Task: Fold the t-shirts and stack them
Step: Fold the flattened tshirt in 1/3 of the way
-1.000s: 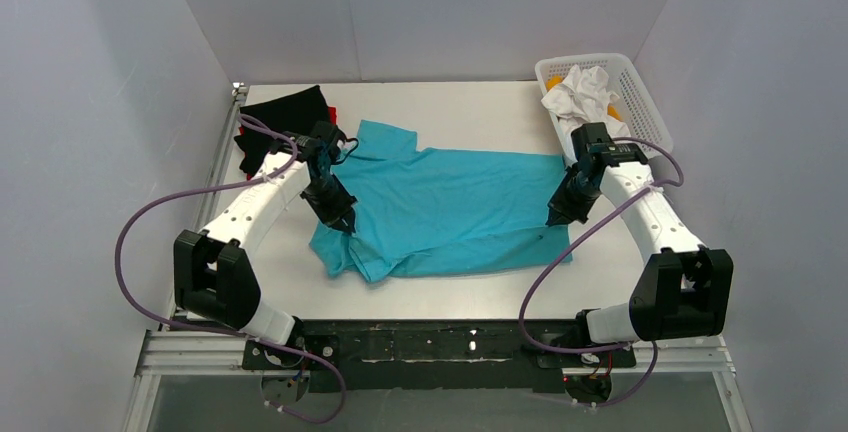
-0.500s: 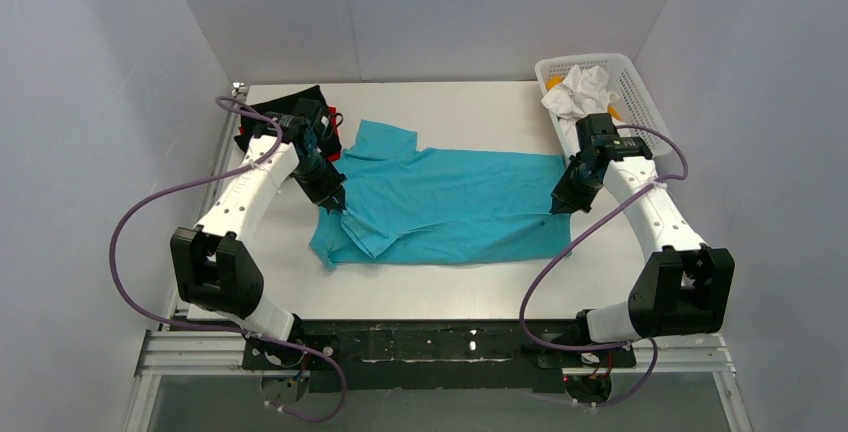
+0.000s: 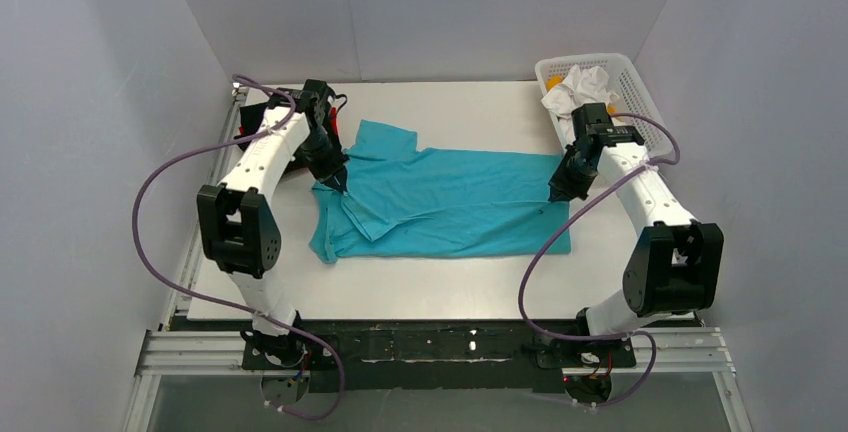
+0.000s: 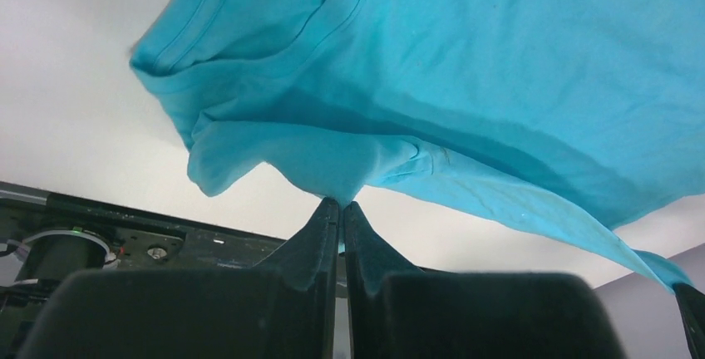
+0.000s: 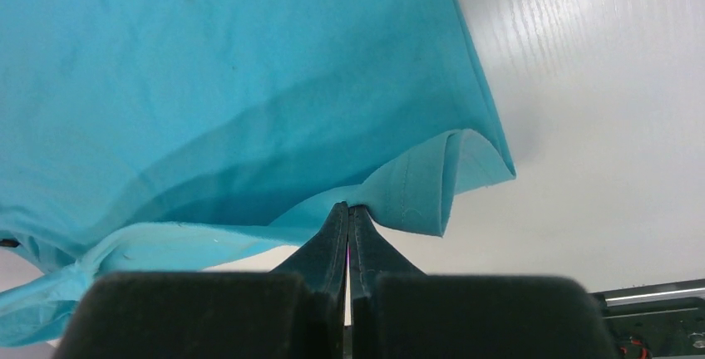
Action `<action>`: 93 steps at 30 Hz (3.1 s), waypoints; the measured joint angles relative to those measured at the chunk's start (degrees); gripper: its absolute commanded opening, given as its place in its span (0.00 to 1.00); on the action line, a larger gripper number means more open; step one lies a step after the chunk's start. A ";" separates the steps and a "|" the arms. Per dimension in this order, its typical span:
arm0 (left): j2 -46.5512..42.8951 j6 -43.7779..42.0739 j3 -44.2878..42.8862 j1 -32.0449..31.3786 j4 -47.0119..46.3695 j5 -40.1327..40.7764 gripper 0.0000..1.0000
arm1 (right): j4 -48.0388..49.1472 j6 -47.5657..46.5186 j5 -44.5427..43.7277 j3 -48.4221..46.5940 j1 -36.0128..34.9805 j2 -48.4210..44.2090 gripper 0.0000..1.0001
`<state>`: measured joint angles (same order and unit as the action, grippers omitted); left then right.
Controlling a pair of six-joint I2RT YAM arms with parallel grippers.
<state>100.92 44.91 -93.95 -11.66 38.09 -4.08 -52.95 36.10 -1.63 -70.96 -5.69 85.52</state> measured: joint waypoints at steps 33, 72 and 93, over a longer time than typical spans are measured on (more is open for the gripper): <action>28.06 -13.44 -22.91 -0.11 -4.15 -5.53 0.98 | 0.28 4.37 -11.72 -3.34 1.51 9.88 0.76; -9.62 -12.83 44.19 5.95 -36.44 -10.10 0.07 | 19.98 0.09 -0.94 27.45 7.74 -11.39 0.76; -9.73 -14.25 43.41 6.40 -31.47 -5.95 0.00 | 20.37 4.33 -0.07 29.07 9.14 -4.63 0.01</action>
<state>91.20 30.65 -50.54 -5.26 6.61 -10.02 -32.58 40.42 -1.69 -41.89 3.44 80.88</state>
